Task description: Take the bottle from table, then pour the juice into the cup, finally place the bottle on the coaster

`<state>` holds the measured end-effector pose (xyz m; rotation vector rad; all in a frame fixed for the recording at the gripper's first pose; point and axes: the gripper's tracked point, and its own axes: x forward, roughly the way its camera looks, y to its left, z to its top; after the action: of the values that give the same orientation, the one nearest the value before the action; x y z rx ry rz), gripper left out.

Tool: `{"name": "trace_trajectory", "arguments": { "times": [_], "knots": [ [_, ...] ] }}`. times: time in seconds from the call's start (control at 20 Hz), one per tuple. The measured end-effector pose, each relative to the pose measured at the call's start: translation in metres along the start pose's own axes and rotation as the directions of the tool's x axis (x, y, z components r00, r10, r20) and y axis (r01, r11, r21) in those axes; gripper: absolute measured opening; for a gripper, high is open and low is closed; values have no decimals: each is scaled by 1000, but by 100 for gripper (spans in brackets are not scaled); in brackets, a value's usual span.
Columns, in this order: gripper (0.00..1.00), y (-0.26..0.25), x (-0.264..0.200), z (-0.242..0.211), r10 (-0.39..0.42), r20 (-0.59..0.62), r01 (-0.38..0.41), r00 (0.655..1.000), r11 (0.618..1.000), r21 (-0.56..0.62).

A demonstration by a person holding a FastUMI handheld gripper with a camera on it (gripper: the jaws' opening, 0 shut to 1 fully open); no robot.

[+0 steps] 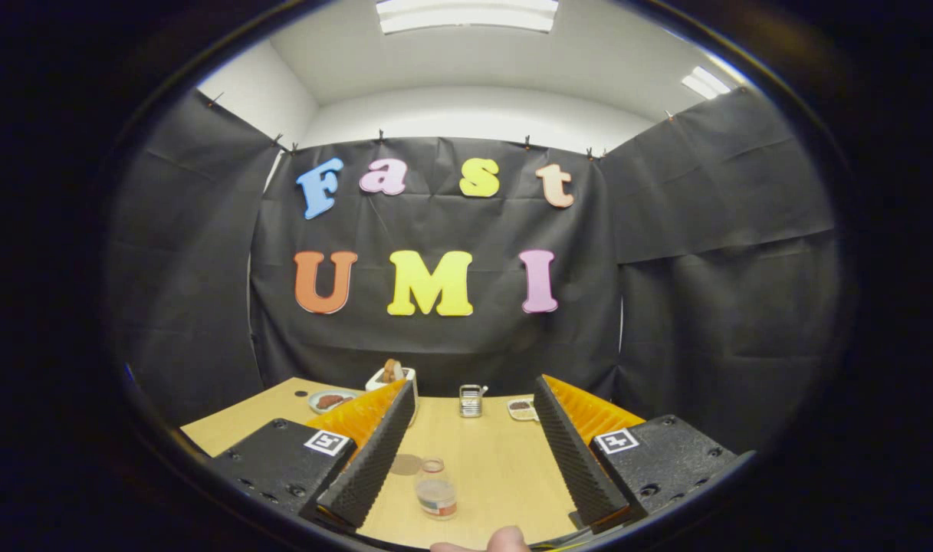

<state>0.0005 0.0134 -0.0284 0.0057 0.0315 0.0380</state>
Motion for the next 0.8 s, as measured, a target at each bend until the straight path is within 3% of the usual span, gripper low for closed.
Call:
{"name": "trace_trajectory", "arguments": {
  "times": [0.4,0.8],
  "knots": [
    [100,17,8,-62,53,-63,-54,997,998,-13],
    [100,29,21,-187,117,-200,-111,973,993,38]
  ]
}}
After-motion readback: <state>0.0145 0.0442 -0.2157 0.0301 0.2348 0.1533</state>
